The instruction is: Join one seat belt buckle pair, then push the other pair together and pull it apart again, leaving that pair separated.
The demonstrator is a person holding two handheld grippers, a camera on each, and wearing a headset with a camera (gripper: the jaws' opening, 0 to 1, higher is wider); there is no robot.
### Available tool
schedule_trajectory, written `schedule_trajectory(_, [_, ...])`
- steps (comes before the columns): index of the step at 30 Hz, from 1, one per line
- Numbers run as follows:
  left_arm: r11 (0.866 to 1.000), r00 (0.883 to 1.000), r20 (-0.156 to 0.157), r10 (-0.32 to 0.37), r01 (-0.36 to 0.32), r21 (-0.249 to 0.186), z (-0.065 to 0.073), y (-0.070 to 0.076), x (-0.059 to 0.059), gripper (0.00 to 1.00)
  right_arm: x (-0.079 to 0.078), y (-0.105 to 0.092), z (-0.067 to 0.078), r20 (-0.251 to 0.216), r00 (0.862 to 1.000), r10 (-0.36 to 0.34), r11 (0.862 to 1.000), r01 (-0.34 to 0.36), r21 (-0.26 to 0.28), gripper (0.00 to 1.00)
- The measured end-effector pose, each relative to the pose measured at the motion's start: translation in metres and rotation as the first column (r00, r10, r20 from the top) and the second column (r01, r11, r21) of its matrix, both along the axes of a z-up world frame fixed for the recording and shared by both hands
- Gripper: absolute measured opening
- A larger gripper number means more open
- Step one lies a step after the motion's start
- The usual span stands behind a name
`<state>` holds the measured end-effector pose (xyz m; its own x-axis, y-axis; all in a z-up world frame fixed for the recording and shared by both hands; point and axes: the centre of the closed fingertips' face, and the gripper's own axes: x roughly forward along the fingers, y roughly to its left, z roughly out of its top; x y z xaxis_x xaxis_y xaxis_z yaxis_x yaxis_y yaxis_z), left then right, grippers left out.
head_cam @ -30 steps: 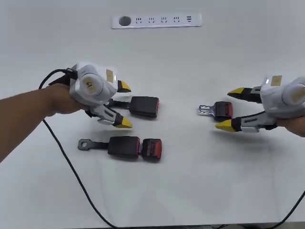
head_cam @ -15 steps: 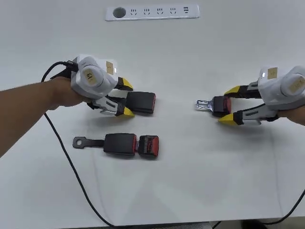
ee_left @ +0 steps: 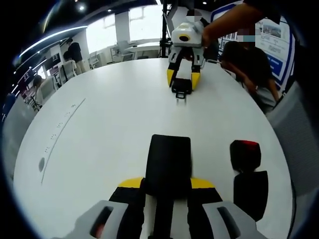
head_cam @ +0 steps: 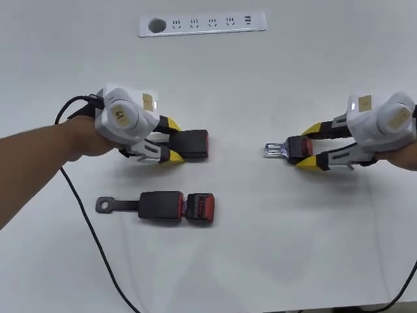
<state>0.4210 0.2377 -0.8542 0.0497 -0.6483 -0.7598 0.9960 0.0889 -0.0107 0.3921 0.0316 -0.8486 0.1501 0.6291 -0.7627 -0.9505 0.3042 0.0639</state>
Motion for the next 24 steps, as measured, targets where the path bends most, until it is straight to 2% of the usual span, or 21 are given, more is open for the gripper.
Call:
schedule_trajectory(4, [1.000, 1.000, 0.001, 0.001, -0.001, 0.001, 0.000, 0.000, -0.001, 0.34, 0.000, 0.001, -0.001, 0.006, 1.000, 0.012, 1.000, -0.012, -0.007, 0.36])
schedule_trajectory(10, [0.998, 0.998, -0.002, -0.058, 0.058, 0.035, 0.000, 0.000, -0.003, 0.34, 0.002, 0.010, -0.002, 0.008, 1.000, 0.016, 1.000, -0.016, -0.003, 0.36])
schedule_trajectory(24, [0.999, 1.000, -0.008, -0.023, 0.023, 0.040, -0.001, 0.001, -0.004, 0.34, 0.007, 0.046, -0.004, 0.024, 0.999, 0.028, 0.999, -0.029, 0.023, 0.36])
